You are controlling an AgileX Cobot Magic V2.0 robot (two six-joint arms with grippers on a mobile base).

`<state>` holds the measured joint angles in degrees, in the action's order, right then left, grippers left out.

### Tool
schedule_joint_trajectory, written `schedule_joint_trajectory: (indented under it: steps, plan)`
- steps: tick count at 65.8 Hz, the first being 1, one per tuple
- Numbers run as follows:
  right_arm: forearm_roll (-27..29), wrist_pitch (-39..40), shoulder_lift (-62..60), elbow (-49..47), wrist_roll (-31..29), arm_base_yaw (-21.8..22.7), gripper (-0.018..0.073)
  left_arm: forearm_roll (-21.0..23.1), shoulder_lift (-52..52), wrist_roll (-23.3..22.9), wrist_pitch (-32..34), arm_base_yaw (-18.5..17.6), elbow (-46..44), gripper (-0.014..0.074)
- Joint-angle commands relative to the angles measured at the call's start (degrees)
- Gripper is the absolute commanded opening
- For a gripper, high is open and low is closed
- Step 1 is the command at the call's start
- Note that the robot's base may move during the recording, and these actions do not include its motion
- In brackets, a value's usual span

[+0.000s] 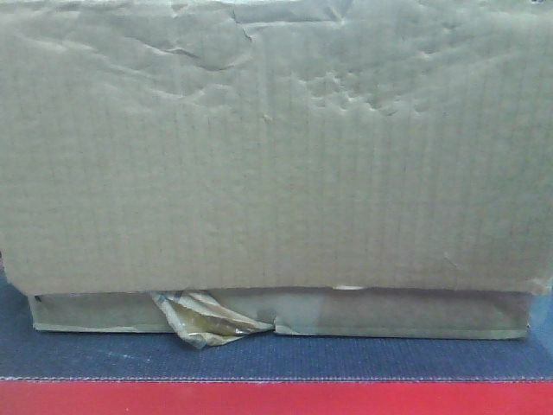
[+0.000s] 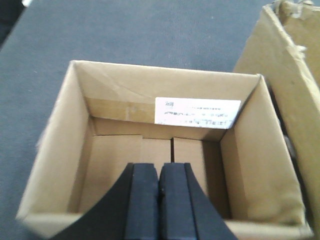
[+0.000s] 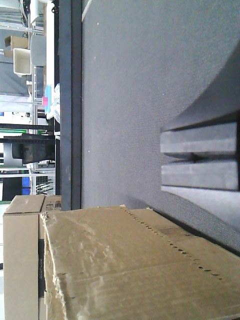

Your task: Stack two boxes on right shelf middle

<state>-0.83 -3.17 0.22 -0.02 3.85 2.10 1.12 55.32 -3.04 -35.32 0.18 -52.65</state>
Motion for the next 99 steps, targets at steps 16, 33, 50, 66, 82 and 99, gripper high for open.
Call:
schedule_joint_trajectory:
  steps: [16,33,50,66,82,99]
  plan:
    - [-0.5,1.1,-0.2,0.0,-0.3,0.2,-0.0162,5.2,15.8,9.3,-16.7,5.2,-17.8,-0.0111]
    - [-0.5,1.1,-0.2,0.0,-0.3,0.2,-0.0162,12.5,25.1,21.1,-22.2,15.7,-27.4,-0.0111]
    - [-0.5,1.1,-0.2,0.0,-0.3,0.2,-0.0162,8.6,29.4,21.1,-21.7,17.9,-28.2,0.0106]
    - [-0.5,1.1,-0.2,0.0,-0.3,0.2,-0.0162,8.9,34.7,24.0,-21.7,17.9,-28.2,0.0446]
    - [-0.5,1.1,-0.2,0.0,-0.3,0.2,-0.0162,9.9,38.8,24.6,-21.0,17.9,-28.2,0.0351]
    - [-0.5,1.1,-0.2,0.0,-0.3,0.2,-0.0162,10.1,38.7,24.9,-21.4,17.9,-28.2,-0.0064]
